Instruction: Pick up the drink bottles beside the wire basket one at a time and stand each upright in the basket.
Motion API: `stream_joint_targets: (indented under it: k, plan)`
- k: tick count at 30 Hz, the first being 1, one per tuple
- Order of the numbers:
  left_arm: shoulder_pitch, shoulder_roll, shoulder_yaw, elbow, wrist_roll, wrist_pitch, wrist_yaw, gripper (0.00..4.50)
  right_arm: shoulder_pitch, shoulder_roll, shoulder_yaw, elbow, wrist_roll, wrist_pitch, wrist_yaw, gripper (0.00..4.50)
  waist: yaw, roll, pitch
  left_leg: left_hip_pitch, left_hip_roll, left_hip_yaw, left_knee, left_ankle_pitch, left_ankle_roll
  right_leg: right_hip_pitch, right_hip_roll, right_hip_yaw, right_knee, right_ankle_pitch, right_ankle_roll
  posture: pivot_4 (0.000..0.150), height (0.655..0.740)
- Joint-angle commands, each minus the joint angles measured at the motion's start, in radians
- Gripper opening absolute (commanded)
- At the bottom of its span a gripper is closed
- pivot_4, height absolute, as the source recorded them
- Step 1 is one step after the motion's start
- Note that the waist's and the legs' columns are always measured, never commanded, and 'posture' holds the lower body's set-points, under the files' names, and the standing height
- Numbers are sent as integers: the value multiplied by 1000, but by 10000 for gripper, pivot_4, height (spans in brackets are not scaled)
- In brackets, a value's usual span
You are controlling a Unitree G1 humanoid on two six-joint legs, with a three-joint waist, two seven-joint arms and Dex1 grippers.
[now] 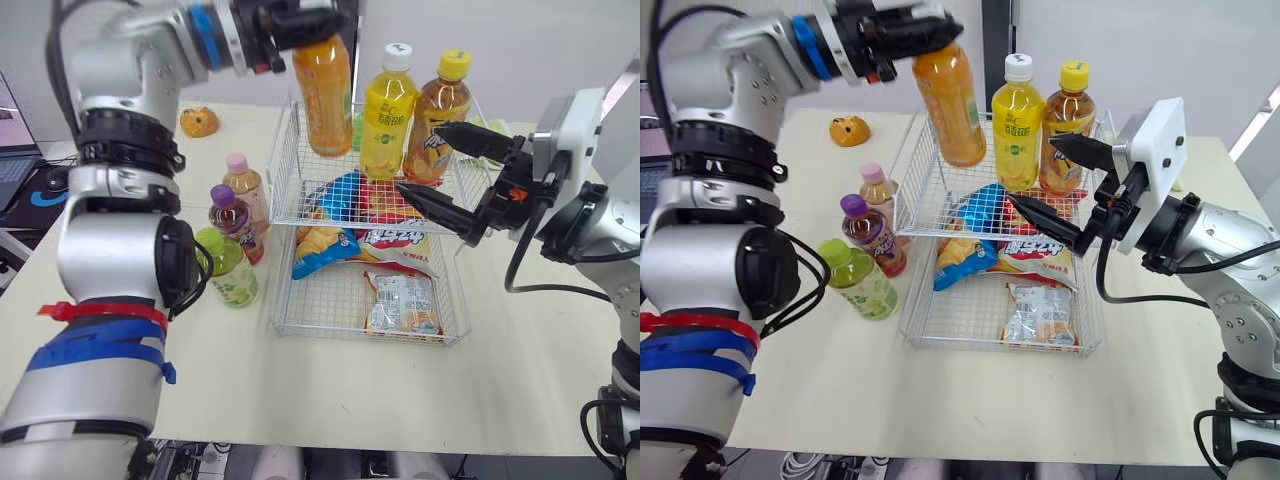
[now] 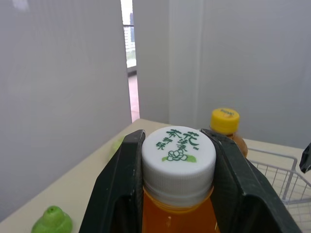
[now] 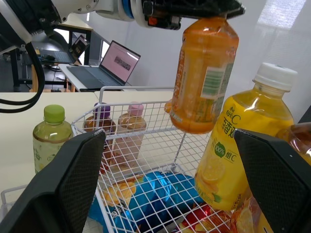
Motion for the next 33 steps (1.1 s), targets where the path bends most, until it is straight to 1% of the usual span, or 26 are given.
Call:
stream_joint_targets:
  k: [1, 6, 14, 16, 17, 20, 22, 23, 24, 26, 28, 31, 33]
  plan:
    - [-6, -16, -7, -55, 10, -65, 7, 13607, -4, -17, -44, -44, 25, 1, -25, 45000, 1, 0, 0, 0, 0, 0, 0, 0, 0, 0, 0, 0, 0, 0, 0, 1500, 7400]
    - [17, -56, -5, -21, 18, -115, 24, 13607, -1, -25, -46, -51, 43, 6, -42, 45000, 2, 0, 0, 0, 0, 0, 0, 0, 0, 0, 0, 0, 0, 0, 0, 1500, 7400]
    - [-6, -86, 6, 66, 27, -184, 58, 13607, -9, -28, -39, -50, 60, 13, -62, 45000, 2, 0, 0, 0, 0, 0, 1, 0, 0, 1, 0, 0, 0, 0, 0, 1500, 7400]
    - [-5, -89, 7, 73, 26, -194, 51, 20737, -13, -27, -36, -48, 63, 16, -64, 45000, 2, 0, 0, 0, 0, 0, 1, 0, 0, 1, 0, 0, 0, 0, 0, 1500, 7400]
    - [-5, -88, 9, 71, 21, -190, 41, 21810, -14, -28, -34, -47, 65, 18, -64, 45000, 2, 0, 0, 0, 0, 0, 1, 0, 0, 1, 0, 0, 0, 0, 0, 1500, 7400]
    - [-7, -79, 22, 60, 10, -177, 36, 30817, -15, -31, -33, -45, 69, 19, -61, 45000, 2, 0, 0, 0, 0, 0, 1, 0, 0, 1, 0, 0, 0, 0, 0, 1500, 7400]
    - [-4, -54, 33, 45, 10, -173, 45, 37613, -15, -34, -32, -40, 70, 16, -50, 45000, 2, 0, 0, 0, 0, 0, 1, 0, 0, 1, 0, 0, 0, 0, 0, 1500, 7400]
    - [-2, -40, 41, 38, 7, -165, 49, 40256, -16, -35, -31, -36, 71, 15, -45, 45000, 0, 0, 0, 0, 0, 0, 1, 0, 0, 1, 0, 0, 0, 0, 0, 1500, 7400]
    - [4, -19, 51, 23, 2, -151, 54, 44281, -15, -38, -29, -35, 72, 13, -35, 45000, -1, 0, 0, 0, 0, 0, 1, 0, 0, 1, 0, 0, 0, 0, 0, 1500, 7400]
    - [32, 31, 71, -10, -1, -140, 71, 44794, -22, -40, -21, -22, 73, 6, -14, 45000, -4, 0, 0, 0, 0, 0, 1, 0, 0, 0, 0, 0, 0, 0, 0, 1500, 7400]
    - [92, 92, 102, -63, -7, -131, 101, 44794, -36, -39, -7, 0, 72, -4, 18, 45000, -9, 2, -1, 1, 1, 0, 0, 0, 0, 0, 1, 0, 0, 0, 0, 1500, 7400]
    - [256, 195, 179, -231, -46, -55, 145, 44794, -66, -31, 30, 44, 68, -24, 89, 45000, -11, 4, -2, 2, 1, 1, 0, 0, 0, 1, 0, 2, 1, 0, 0, 1500, 7400]
    - [394, 255, 253, -374, -81, 2, 189, 44794, -90, -25, 59, 83, 61, -42, 149, 45000, -14, 4, -2, 3, 1, 0, 0, 0, 0, 1, 0, 2, 1, 0, 0, 1500, 7400]
